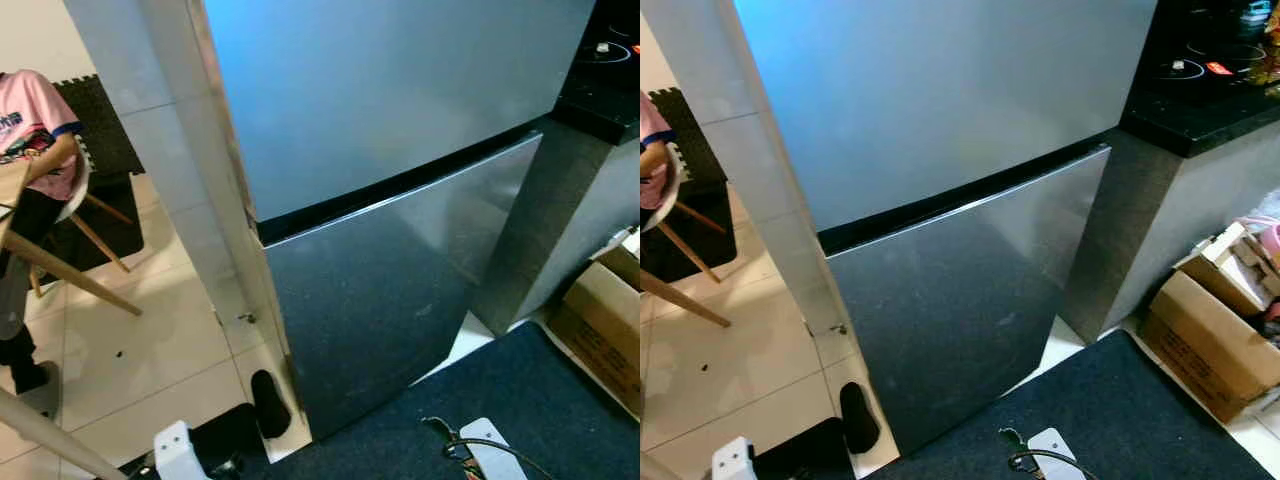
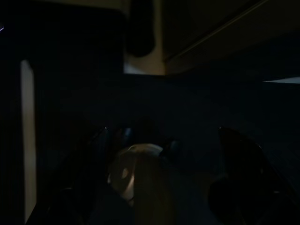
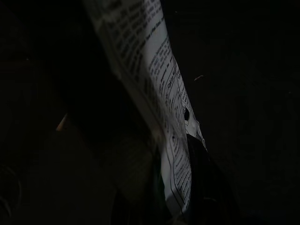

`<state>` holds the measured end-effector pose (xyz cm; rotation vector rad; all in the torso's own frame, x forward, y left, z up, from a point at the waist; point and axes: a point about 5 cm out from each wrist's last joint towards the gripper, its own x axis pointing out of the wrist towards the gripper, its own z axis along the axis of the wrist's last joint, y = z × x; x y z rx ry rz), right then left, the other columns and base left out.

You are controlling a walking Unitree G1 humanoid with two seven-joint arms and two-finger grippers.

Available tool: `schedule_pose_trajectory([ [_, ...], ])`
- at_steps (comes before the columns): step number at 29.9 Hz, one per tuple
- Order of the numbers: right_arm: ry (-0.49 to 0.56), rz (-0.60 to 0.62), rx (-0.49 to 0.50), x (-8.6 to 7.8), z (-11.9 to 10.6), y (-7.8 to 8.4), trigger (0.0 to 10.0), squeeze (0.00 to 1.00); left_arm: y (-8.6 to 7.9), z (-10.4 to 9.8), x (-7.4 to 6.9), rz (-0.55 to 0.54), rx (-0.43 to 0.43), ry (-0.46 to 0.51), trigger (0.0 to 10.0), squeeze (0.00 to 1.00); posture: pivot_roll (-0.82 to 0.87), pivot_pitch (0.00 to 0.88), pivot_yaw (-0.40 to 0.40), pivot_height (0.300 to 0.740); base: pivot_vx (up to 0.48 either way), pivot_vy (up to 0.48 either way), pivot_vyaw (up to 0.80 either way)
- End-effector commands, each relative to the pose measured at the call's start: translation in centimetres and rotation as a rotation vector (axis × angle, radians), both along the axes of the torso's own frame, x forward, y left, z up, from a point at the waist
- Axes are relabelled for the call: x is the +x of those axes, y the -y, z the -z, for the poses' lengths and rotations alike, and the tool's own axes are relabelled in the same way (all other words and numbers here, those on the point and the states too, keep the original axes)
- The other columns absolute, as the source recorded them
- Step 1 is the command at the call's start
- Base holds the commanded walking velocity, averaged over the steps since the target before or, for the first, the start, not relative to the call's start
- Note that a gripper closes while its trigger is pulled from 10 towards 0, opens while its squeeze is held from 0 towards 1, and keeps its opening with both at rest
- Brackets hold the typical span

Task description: Restocking fridge

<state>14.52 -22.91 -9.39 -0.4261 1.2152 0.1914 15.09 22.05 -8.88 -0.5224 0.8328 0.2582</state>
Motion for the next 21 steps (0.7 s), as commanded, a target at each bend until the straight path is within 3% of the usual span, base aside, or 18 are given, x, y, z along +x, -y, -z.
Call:
schedule_pose_trajectory([
  [1, 0.024, -0.008, 0.011, 0.6, -0.1, -0.4, 10.0, 0.00, -0.6, -0.2, 0.0, 0.031, 0.014, 0.005, 10.0, 0.00, -0.05, 0.000, 0.035, 0.740, 0.000, -0.450, 0.00],
  [7, 0.021, -0.008, 0.013, 0.5, -0.1, -0.4, 10.0, 0.00, -0.4, 0.0, -0.2, 0.018, 0.009, -0.003, 10.0, 0.00, -0.04, 0.000, 0.019, 0.740, 0.000, -0.445, 0.00],
  [13, 0.014, -0.017, 0.012, 0.4, -0.1, -0.3, 10.0, 0.00, -0.5, -0.1, -0.3, -0.055, -0.014, 0.023, 10.0, 0.00, -0.04, 0.000, 0.022, 0.740, 0.000, 0.000, 0.00],
  [16, 0.018, -0.016, 0.011, 0.6, -0.2, -0.1, 10.0, 0.00, -2.6, -0.9, 0.2, -0.148, -0.020, 0.103, 10.0, 0.00, -0.04, 0.013, 0.024, 0.740, 0.000, 0.000, 0.00],
  [21, 0.012, -0.021, 0.012, 0.5, -0.2, -0.1, 10.0, 0.00, -4.7, -1.9, 0.7, -0.189, -0.011, 0.177, 10.0, 0.00, -0.04, 0.014, 0.023, 0.740, 0.000, 0.000, 0.00],
])
